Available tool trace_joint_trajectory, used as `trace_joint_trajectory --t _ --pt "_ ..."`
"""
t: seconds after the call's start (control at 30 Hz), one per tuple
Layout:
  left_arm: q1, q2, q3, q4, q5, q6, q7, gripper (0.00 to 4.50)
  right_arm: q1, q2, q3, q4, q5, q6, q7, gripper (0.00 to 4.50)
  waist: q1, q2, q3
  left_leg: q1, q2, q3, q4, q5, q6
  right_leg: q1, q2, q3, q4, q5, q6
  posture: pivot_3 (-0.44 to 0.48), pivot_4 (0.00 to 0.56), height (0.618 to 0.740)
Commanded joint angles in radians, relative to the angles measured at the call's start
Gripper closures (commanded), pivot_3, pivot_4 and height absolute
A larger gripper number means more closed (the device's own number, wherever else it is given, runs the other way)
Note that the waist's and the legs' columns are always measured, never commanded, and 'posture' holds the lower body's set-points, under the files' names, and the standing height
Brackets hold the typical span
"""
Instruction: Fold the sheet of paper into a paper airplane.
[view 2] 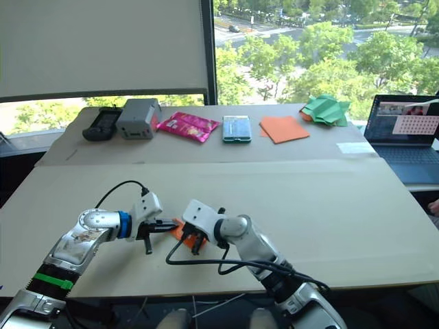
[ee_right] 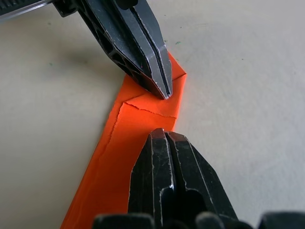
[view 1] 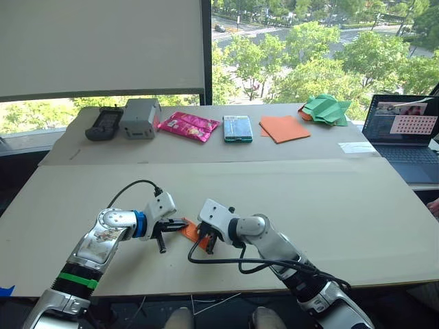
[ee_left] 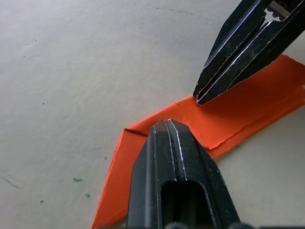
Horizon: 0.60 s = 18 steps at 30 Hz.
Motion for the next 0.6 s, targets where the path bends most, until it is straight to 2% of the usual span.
trace_joint_trajectory --t 0.03,0.6 --pt "0.005 -0.008 -0.043 0.031 0.051 0.003 0.017 4.50 0.036 -0.028 0.063 0.066 -0.018 0.080 0.024 4.49 0.001 0.000 -0.001 0.000 0.000 0.000 0.000 0.000 0.000 0.000 0.000 0.000 0.000 0.000 0.000 0.000 0.150 0.706" --pt "-0.009 -0.040 -0.083 0.073 0.089 -0.017 0.005 4.50 0.084 -0.117 0.079 0.001 -0.012 0.121 0.046 4.49 0.021 0.001 -0.005 0.000 -0.003 0.001 0.001 -0.001 -0.001 0.001 -0.004 -0.001 -0.002 -0.001 0.002 0.000 0.150 0.706"
